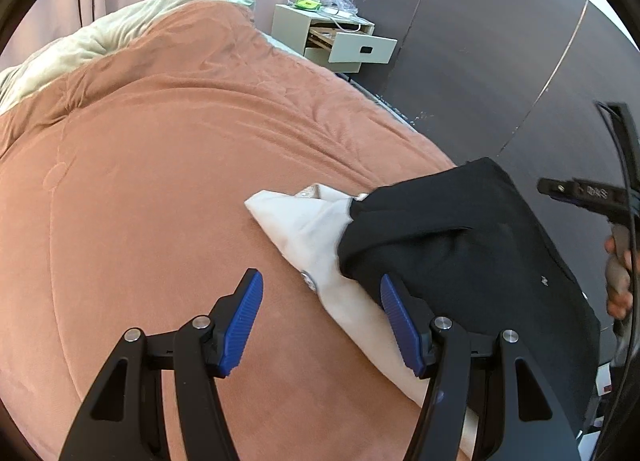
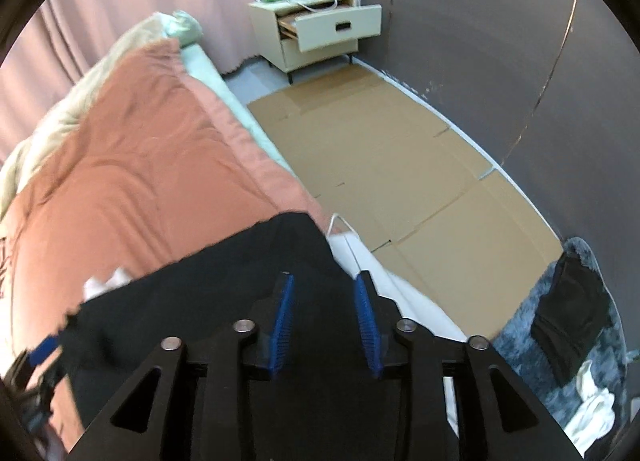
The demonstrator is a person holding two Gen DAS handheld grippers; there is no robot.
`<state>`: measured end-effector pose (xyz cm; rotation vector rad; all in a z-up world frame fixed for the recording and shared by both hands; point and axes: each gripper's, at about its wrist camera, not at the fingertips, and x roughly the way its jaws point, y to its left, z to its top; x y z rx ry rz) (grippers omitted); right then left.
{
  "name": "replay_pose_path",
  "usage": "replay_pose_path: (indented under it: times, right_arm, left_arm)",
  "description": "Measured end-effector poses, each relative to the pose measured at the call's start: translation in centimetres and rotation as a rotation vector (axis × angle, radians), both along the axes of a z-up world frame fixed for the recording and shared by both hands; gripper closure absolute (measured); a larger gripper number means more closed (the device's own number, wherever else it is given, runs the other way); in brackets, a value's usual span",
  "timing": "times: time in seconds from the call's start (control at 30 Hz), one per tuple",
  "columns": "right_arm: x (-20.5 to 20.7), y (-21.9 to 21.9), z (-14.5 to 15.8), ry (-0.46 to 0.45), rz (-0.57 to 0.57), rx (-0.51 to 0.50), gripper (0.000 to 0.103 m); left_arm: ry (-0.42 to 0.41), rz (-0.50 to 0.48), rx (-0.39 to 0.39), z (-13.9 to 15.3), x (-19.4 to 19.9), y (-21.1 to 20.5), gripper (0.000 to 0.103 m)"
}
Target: Fold large clothes
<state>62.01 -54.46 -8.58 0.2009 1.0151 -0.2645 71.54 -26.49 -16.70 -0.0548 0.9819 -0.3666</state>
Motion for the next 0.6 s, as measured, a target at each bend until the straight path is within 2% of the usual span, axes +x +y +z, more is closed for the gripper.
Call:
replay_pose_path:
  times: [0.03, 0.07, 0.3, 0.6]
  right_arm:
    - [-1.3, 0.0, 0.5, -0.009, 0.002, 0.003, 0.055]
    - [-2.3, 0.1, 0.9, -0.015, 0.005, 0.007, 0.054]
    - [-9.9, 1.8, 2.0, -0.044, 0.069, 0.010, 0.054]
    - [-17.3, 5.3, -2.3, 0.001, 0.148, 0.004, 0.054]
  left_arm:
    - [0.001, -0.005, -0.007, 0.3, -0.5, -0.3, 0.040]
    - [0.000, -0.008, -0.009, 0.6, -0.9, -0.5, 0.040]
    - [-0.008, -0.058, -0.024, 1.9, -4.3, -3.3, 0.040]
    - [0.035, -0.122, -0.019, 0.5, -8.5, -7.4, 0.040]
